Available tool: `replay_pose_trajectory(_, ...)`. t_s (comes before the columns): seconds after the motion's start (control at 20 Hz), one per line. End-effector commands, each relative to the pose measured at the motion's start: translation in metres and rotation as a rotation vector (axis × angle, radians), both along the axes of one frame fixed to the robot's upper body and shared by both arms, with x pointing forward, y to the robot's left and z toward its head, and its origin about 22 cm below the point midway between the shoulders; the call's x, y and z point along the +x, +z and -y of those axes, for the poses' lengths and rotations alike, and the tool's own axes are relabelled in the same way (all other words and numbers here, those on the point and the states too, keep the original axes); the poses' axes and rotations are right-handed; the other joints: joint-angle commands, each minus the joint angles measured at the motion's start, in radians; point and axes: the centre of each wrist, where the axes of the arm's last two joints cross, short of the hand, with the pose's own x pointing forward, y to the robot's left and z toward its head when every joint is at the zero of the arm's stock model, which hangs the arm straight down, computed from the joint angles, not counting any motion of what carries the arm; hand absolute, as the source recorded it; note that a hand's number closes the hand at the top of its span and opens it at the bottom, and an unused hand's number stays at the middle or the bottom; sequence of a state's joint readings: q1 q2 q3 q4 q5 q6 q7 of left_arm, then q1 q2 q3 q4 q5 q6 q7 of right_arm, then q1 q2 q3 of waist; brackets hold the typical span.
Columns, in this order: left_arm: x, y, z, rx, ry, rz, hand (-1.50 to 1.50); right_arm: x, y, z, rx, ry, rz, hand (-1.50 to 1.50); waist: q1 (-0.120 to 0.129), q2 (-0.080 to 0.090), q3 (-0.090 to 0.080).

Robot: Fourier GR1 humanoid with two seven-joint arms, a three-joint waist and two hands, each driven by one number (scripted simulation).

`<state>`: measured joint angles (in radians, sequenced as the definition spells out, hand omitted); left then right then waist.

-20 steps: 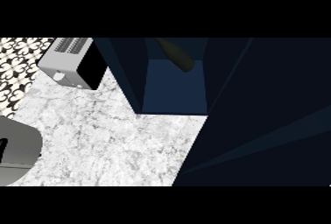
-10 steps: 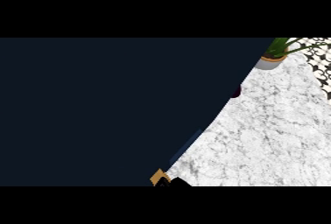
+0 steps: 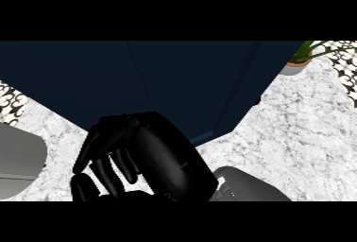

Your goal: Pick up the wine, place it into the cabinet and close the cabinet

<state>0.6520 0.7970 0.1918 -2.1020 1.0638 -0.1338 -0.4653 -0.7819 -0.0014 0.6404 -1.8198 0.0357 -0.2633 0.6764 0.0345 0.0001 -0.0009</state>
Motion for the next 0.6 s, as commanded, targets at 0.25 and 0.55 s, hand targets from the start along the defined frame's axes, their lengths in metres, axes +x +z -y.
replay_pose_trajectory(0.25, 0.007, 0.003, 0.014, 0.007, -0.015, -0.026, -1.50, 0.082, 0.008, -0.002, -0.037, -0.102, 0.035, 1.50, -0.022, 0.005, 0.001)
replay_pose_trajectory(0.55, 0.013, -0.002, 0.031, -0.011, -0.058, -0.079, -1.50, 0.122, -0.002, 0.016, -0.047, -0.149, 0.048, 1.50, -0.027, 0.005, 0.001)
